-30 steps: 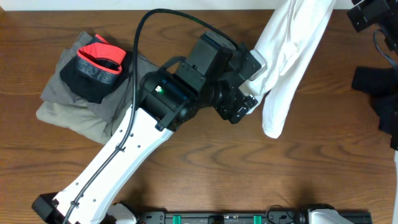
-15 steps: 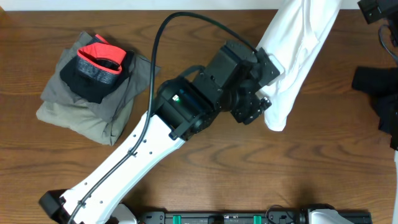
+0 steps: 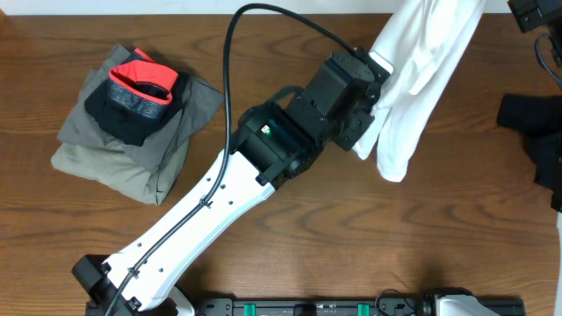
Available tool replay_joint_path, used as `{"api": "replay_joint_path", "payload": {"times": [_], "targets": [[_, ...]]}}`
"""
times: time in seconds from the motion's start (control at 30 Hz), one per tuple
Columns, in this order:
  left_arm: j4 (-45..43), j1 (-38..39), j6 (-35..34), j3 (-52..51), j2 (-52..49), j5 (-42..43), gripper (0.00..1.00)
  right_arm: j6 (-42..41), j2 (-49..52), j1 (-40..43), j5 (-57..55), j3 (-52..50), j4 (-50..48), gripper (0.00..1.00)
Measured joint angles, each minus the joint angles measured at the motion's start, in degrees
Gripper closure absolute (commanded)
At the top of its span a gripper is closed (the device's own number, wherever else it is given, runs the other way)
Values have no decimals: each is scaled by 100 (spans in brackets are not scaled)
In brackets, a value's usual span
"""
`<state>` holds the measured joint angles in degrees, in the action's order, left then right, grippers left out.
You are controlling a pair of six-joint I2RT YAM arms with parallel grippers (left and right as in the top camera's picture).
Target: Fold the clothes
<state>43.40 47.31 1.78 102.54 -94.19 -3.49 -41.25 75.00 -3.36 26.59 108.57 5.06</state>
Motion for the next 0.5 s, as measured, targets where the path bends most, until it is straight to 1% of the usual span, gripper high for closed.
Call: {"api": "replay_joint_path", "payload": {"times": [0.03, 0.07, 0.1, 0.23, 0.37, 0.5], "targets": [[2, 0, -35, 0, 0, -66, 70, 0, 0, 0, -2, 0, 2, 99], [2, 0, -70, 0, 0, -151, 65, 0, 0, 0, -4, 0, 7, 99], [7, 0, -76, 0, 0, -192, 55, 2, 0, 0, -9, 0, 22, 99], [101, 0, -254, 0, 2, -299, 41, 37, 0, 0, -83, 0, 155, 99], [310, 2, -404, 0, 37, -278, 32, 144, 20, 0, -334, 0, 284, 99], [380, 7, -494, -4, 275, -155, 30, 192, 94, 0, -597, 0, 332, 99]]}}
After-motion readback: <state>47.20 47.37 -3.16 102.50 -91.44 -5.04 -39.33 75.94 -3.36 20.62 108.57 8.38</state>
